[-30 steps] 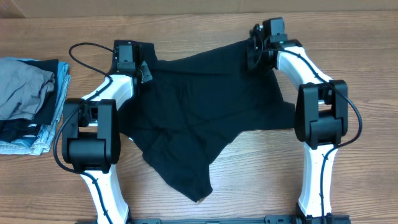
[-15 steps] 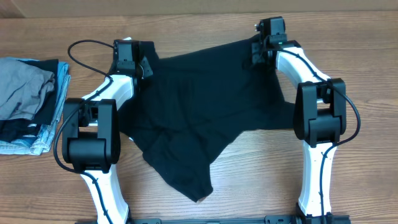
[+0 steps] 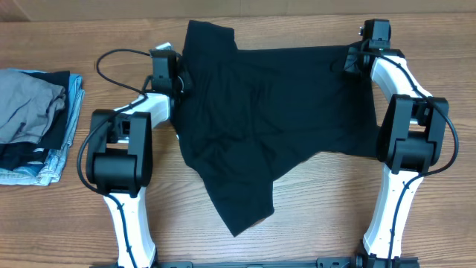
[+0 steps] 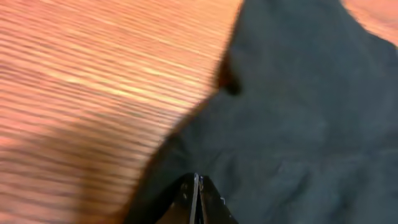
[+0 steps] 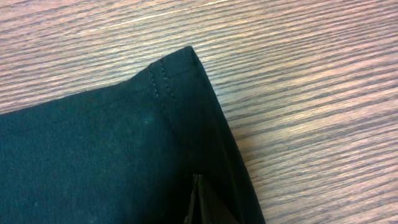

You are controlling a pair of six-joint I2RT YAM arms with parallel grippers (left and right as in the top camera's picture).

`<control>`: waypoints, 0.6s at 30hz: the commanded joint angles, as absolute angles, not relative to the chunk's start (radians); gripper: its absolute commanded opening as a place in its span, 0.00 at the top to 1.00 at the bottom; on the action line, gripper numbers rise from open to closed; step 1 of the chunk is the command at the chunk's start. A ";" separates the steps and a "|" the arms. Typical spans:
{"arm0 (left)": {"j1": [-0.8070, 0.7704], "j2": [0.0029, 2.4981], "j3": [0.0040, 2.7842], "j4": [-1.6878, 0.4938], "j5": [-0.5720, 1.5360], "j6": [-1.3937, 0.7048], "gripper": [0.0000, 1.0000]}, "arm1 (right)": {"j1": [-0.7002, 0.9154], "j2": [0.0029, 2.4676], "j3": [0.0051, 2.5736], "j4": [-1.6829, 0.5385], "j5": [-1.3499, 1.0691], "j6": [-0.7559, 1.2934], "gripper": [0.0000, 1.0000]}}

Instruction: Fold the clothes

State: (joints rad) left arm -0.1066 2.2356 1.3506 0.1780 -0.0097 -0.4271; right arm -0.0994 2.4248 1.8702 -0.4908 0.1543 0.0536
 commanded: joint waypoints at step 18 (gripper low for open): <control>-0.144 2.131 1.636 -0.297 0.097 -0.360 0.96 | -0.107 2.215 1.926 -0.673 0.140 0.053 0.00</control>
State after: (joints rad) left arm -0.1379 2.2284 1.5837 -0.2291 0.1081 -0.4076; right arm -0.1051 2.3550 1.8812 -0.6361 0.1570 0.0494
